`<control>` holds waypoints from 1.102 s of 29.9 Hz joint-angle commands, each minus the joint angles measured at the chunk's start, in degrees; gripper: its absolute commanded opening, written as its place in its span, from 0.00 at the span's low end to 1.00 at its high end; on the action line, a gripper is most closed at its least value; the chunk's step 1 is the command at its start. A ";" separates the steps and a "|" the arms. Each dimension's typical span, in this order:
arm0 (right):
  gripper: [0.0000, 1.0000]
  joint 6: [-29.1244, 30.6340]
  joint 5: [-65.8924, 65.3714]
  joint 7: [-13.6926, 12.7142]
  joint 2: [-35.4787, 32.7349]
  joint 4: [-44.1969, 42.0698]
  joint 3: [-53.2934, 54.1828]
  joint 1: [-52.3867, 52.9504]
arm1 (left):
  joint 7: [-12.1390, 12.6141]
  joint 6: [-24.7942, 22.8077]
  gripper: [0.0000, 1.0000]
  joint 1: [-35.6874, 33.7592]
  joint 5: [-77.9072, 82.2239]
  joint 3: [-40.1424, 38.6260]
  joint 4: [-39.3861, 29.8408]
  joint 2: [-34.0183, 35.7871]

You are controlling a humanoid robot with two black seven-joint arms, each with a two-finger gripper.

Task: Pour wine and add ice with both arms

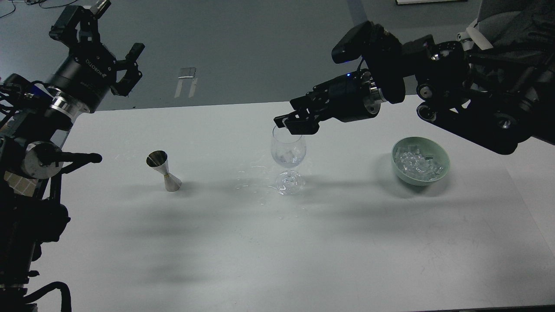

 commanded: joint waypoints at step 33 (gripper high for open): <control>1.00 -10.16 62.84 5.47 11.85 -33.03 48.48 -26.05 | -0.12 -2.68 0.98 -10.92 -1.23 2.11 22.31 -3.68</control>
